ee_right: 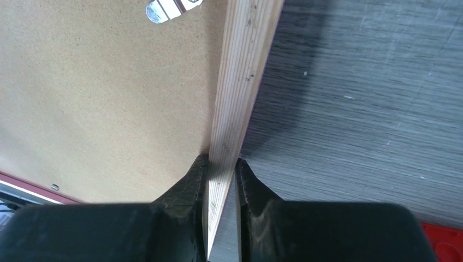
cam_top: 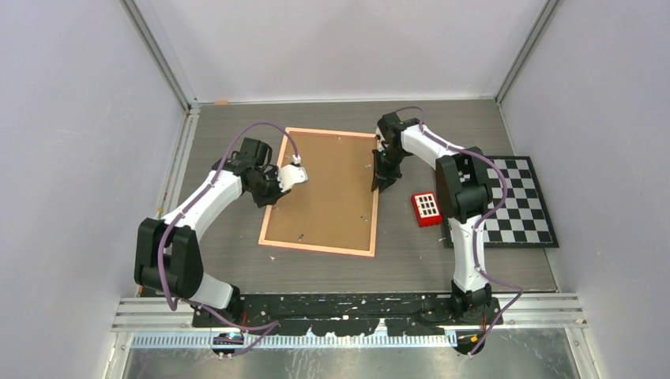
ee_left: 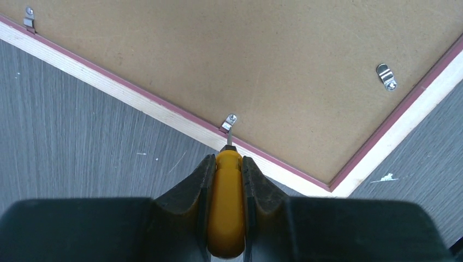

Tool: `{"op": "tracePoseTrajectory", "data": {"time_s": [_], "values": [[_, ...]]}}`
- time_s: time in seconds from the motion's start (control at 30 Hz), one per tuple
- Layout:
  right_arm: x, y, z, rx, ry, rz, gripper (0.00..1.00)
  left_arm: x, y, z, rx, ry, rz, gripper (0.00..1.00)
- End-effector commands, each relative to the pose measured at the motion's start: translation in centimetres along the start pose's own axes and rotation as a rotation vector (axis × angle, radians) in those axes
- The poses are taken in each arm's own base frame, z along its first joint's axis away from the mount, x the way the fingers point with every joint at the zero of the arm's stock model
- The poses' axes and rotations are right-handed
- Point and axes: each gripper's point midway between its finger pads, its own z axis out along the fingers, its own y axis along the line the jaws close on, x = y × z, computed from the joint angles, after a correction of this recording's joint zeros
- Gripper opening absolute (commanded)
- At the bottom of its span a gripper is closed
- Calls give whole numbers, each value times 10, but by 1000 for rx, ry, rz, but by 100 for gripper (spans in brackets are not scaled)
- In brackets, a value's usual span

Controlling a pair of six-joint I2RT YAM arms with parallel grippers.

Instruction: Take the photo out of the frame

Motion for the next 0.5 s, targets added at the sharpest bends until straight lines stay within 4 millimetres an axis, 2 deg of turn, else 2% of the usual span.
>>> {"op": "tracePoseTrajectory", "data": {"time_s": [0.0, 0.27, 0.47], "values": [[-2, -8, 10, 28, 10, -66, 1, -12, 18, 7, -63, -39, 40, 0], [-1, -8, 12, 25, 18, -75, 1, -25, 25, 11, -115, -83, 81, 0], [-1, -9, 13, 26, 20, -80, 0, -30, 22, 16, -94, -97, 74, 0]]}}
